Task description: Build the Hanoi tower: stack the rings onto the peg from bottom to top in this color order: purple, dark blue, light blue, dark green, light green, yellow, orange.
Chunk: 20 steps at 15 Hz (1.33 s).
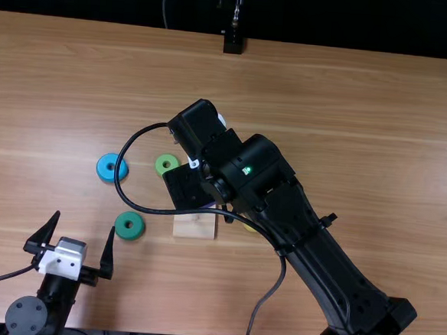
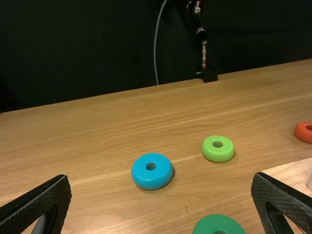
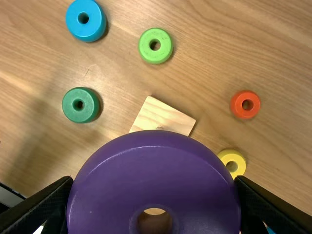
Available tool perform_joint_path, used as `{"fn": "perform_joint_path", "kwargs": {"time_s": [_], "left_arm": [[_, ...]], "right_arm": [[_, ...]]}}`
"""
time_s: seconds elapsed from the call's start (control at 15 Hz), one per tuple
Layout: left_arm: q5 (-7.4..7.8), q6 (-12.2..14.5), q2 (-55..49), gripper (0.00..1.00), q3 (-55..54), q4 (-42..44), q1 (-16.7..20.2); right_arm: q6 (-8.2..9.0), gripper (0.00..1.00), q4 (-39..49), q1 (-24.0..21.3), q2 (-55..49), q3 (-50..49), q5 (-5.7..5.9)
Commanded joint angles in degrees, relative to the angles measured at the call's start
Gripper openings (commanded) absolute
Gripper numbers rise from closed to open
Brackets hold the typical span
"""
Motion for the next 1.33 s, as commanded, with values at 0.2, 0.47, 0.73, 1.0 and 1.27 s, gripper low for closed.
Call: {"fn": "perform_joint_path", "kwargs": {"time_s": [0.2,0.47,0.73,1.0,1.27], "left_arm": [[1.04,0.43,-0.69,1.00,-1.02,-0.61,0.02],[1.04,0.43,-0.69,1.00,-1.02,-0.61,0.02],[1.04,0.43,-0.69,1.00,-1.02,-0.61,0.02],[1.04,0.43,-0.69,1.00,-1.02,-0.61,0.02],[1.04,0.43,-0.69,1.00,-1.02,-0.61,0.02]], "right_arm": [[0.70,0.00,-0.03,0.37,1.00,1.34,-0.18],[0.80,0.00,-0.03,1.07,1.09,1.25,-0.07],[0.80,0.00,-0.03,1.51,3.64,0.81,-0.07],[0.91,0.00,-0.03,1.43,3.90,0.20,-0.07],[0.80,0.00,-0.24,1.51,4.78,-0.59,-0.07]]}}
